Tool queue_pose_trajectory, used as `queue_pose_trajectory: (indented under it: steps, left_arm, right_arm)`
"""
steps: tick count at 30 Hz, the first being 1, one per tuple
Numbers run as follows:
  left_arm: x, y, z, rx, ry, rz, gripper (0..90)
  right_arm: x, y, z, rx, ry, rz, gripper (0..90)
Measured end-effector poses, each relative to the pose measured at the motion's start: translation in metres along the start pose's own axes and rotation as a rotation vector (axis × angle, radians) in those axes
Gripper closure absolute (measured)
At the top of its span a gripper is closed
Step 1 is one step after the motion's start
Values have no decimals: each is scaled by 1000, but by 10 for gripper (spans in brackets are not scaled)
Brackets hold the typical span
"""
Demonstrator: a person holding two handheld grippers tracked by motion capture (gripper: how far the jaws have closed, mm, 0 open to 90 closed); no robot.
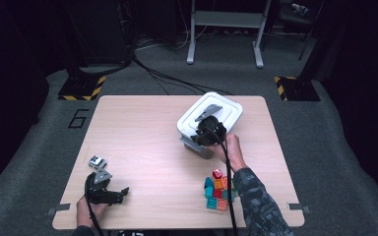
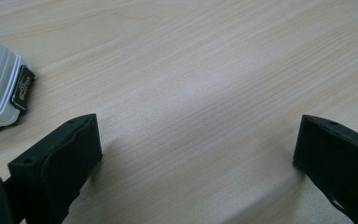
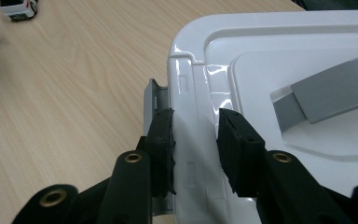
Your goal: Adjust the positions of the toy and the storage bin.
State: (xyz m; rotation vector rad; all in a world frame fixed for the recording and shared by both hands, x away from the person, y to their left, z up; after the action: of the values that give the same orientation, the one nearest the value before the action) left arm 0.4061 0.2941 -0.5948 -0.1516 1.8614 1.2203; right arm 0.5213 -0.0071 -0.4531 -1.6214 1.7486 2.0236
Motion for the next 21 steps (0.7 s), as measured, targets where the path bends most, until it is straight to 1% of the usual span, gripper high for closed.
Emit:
queue_pose_trajectory:
  steps: [1,3,6,7,8,10,12,14,15,17,18,21]
  left_arm:
    - [0,0,0,0,1,-1,7]
    - [0,0,0,0,0,0,7]
    - [0,0,0,0,0,0,7]
    - [0,0,0,0,0,0,7]
    - [0,0,0,-1,1,0,7]
    - [0,0,0,1,0,1,7]
    - [0,0,0,0,0,1,7]
    - [0,0,0,-1,1,0,7]
    - [0,0,0,3,0,4,7]
    - [0,0,0,-1,0,-1,7]
    - [0,0,0,0,0,0,7]
    - [0,0,0,0,1,-1,7]
  right_arm:
    - [0,0,0,0,0,0,663]
    - [0,1,5,-4,19,-11,663]
    - [0,2,8,-8,21,-11,663]
    - [1,3,14,-18,25,-17,663]
    - [1,4,15,-21,33,-19,663]
    - [1,4,18,-26,32,-23,663]
    - [2,7,25,-45,41,-28,663]
    - [2,7,27,-47,39,-30,662]
    - [3,8,31,-58,42,-32,662]
    - [3,9,32,-59,48,-36,662]
    - [3,10,34,-61,47,-37,661]
    - [4,10,34,-68,40,-33,651]
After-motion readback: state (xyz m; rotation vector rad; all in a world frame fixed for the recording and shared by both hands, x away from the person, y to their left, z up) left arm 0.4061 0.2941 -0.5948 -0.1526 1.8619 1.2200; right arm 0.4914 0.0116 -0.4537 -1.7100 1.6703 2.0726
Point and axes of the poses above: each handheld gripper's, and its own axes: y roughly backward along the jaws, x roughly out of its underside, z roughly to its left, the point moved 9 cm from there along -y, roughly forward along the jaws, and after that the axes turned 11 degrees about x, right-handed, at the moved point
